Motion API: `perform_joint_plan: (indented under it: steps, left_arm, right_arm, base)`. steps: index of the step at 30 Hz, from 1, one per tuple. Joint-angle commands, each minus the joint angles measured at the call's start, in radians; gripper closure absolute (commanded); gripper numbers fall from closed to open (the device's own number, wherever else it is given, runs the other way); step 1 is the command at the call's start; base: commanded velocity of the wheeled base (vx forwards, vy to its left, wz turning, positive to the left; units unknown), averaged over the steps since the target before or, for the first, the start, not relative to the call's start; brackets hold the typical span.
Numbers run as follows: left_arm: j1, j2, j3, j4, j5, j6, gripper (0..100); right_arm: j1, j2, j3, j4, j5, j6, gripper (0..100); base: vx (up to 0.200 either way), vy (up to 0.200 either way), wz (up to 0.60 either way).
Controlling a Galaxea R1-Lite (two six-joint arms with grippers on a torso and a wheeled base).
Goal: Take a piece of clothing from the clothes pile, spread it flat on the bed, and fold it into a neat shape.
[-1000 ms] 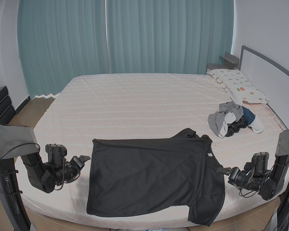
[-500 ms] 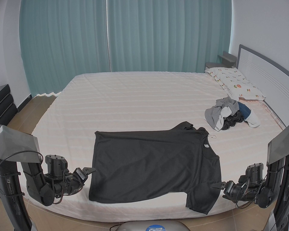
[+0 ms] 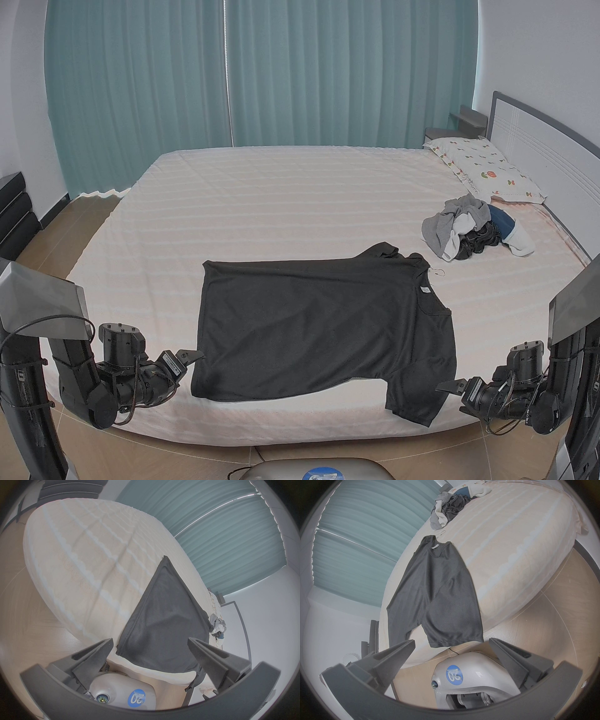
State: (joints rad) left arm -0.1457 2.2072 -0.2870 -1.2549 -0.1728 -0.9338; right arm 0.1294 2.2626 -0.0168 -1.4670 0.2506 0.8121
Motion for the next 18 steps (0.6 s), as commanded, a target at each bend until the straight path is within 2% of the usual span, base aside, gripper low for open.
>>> perform_joint_plan:
  steps: [1, 5, 9, 14, 18]
  left_arm:
    - [-0.006, 0.008, -0.001, 0.0, 0.002, 0.0, 0]
    - [-0.011, 0.008, -0.003, 0.0, 0.002, 0.0, 0]
    - [-0.011, 0.008, -0.003, 0.0, 0.004, -0.002, 0]
    - [0.026, -0.023, 0.009, 0.003, 0.019, 0.015, 0]
    - [0.107, -0.067, 0.048, 0.012, 0.018, 0.153, 0]
  right_arm:
    - [-0.001, 0.02, 0.015, -0.027, -0.001, 0.001, 0]
    - [0.001, 0.046, 0.017, -0.092, -0.001, 0.001, 0]
    - [0.01, 0.057, 0.017, -0.096, -0.001, -0.001, 0]
    - [0.041, 0.054, 0.011, -0.098, -0.01, -0.007, 0]
    - [0.084, 0.058, 0.006, -0.098, -0.071, -0.007, 0]
  base:
    - [0.0, -0.2, 0.0]
    - [0.0, -0.2, 0.0]
    - [0.0, -0.2, 0.0]
    - [0.0, 0.0, 0.0]
    - [0.0, 0.0, 0.0]
